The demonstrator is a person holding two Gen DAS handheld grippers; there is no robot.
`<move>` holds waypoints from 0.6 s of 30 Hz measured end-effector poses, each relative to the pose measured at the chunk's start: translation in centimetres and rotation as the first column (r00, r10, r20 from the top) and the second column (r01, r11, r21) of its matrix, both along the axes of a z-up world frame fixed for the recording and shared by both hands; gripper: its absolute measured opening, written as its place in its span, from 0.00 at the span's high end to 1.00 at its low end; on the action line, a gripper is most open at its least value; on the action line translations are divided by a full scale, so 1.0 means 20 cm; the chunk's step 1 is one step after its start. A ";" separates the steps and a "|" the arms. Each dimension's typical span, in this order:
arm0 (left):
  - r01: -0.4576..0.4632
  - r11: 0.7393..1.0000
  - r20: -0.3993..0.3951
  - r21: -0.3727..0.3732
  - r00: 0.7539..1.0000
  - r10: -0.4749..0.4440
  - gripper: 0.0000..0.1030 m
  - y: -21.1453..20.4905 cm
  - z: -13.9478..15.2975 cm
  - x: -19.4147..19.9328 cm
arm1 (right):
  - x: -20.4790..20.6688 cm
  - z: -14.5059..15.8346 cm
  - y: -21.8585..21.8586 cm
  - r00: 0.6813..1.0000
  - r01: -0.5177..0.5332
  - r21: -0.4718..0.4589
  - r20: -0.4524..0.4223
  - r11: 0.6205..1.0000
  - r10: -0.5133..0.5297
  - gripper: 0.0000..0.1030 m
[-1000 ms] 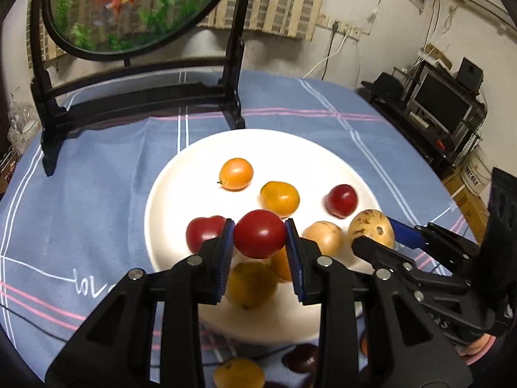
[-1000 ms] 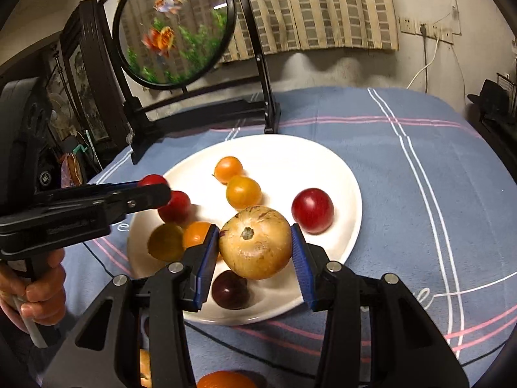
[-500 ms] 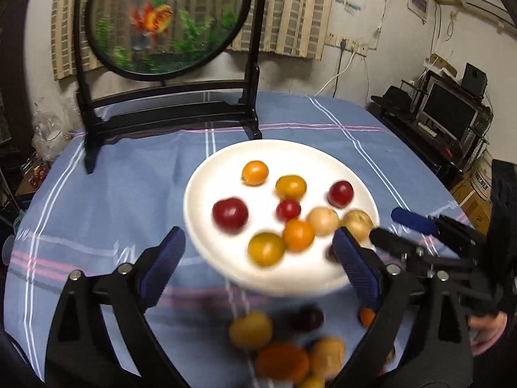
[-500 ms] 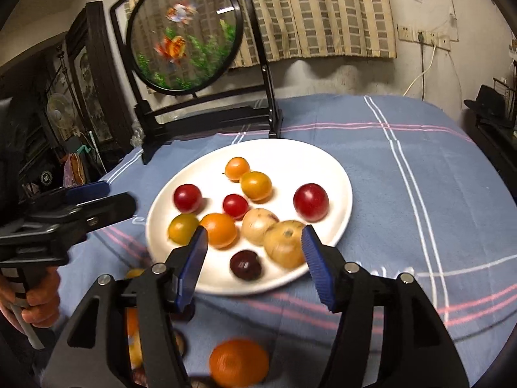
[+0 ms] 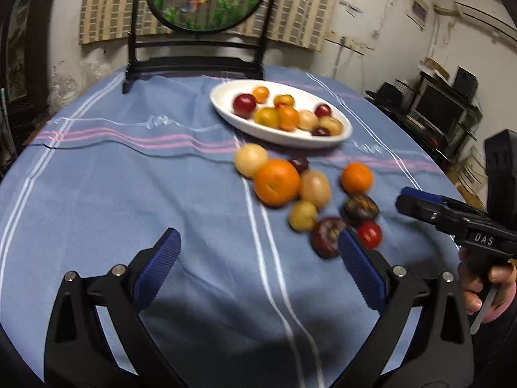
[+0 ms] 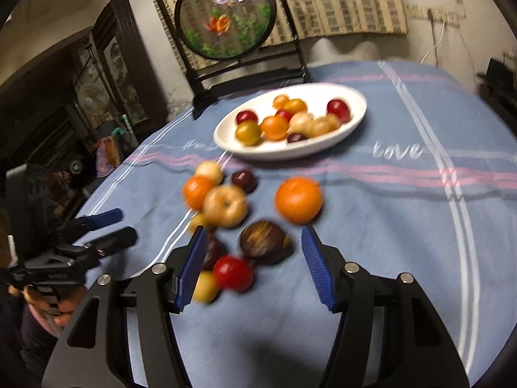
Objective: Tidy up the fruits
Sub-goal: 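Move both open tools back to the fruit pile, then grasp a red tomato with the right tool while the left tool grasps a small yellow fruit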
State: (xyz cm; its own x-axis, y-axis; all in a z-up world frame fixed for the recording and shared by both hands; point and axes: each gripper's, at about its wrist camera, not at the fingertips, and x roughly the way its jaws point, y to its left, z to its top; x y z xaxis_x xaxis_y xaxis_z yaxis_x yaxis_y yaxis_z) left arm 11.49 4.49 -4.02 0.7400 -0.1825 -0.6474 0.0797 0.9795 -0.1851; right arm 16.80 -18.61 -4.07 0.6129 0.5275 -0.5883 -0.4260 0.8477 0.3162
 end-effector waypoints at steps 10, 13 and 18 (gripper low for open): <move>0.011 1.000 -0.011 -0.006 1.000 -0.011 0.03 -0.01 0.00 -0.01 | -0.01 -0.07 0.04 0.992 -0.037 0.026 -0.116 0.999 0.040 0.48; 0.014 1.000 -0.009 -0.003 1.000 -0.014 0.03 -0.02 0.00 -0.01 | -0.01 -0.09 0.05 0.989 -0.045 0.022 -0.141 0.999 0.048 0.51; 0.023 1.000 -0.006 0.001 1.000 -0.023 0.03 -0.02 0.00 -0.01 | 0.01 -0.11 0.08 0.984 -0.053 0.009 -0.168 0.999 0.054 0.52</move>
State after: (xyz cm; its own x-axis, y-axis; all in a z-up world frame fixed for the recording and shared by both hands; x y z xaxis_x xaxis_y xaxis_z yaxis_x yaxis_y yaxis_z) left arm 11.37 4.00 -3.96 0.7316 -0.1990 -0.6520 0.1014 0.9776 -0.1846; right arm 16.94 -16.98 -6.30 0.4763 0.5598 -0.6780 -0.4115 0.8234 0.3908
